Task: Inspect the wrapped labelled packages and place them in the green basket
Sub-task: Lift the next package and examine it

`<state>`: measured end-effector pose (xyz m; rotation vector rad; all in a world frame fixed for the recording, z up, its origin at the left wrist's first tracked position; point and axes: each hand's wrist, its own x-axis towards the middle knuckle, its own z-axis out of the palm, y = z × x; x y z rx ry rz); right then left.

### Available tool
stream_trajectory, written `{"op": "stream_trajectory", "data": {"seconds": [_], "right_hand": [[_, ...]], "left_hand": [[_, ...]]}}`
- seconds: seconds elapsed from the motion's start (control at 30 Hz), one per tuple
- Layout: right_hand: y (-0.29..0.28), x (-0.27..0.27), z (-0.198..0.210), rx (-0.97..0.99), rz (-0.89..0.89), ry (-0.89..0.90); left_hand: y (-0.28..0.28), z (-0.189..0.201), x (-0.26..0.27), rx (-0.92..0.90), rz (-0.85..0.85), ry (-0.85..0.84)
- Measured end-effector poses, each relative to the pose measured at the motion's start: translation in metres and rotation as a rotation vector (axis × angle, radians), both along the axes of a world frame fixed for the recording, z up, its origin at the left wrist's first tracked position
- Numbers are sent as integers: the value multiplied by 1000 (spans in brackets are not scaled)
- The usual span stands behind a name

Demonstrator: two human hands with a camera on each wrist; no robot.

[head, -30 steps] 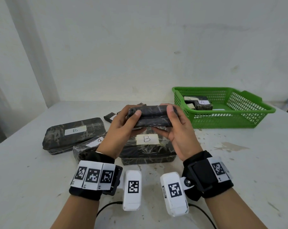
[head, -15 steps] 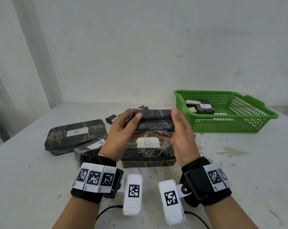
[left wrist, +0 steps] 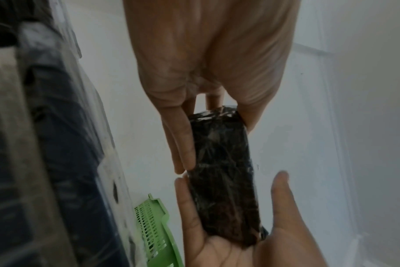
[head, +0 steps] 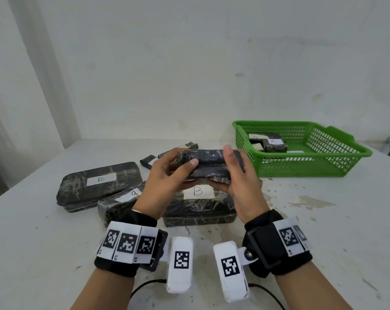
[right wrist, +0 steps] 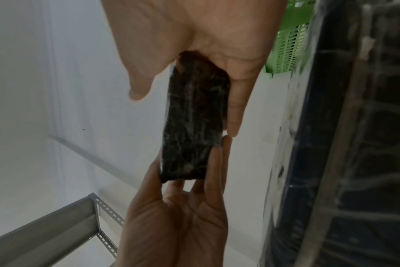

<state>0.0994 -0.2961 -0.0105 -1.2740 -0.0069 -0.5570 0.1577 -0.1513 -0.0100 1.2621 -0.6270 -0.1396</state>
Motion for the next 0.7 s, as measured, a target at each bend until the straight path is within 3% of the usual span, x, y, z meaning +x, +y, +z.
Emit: {"op": "stream_trajectory", "data": {"seconds": [0.2,0.47,0.7], "right_hand": [[2,0,-2,-97,-150,-29],[1,-3,2,25,77,-18],[1,-5,5,-47,1,-66]], "left_hand": [[2,-3,1,56,-38,6],[1,1,0,-33,21,-5],[1,0,-1,-35,-10,-6]]}}
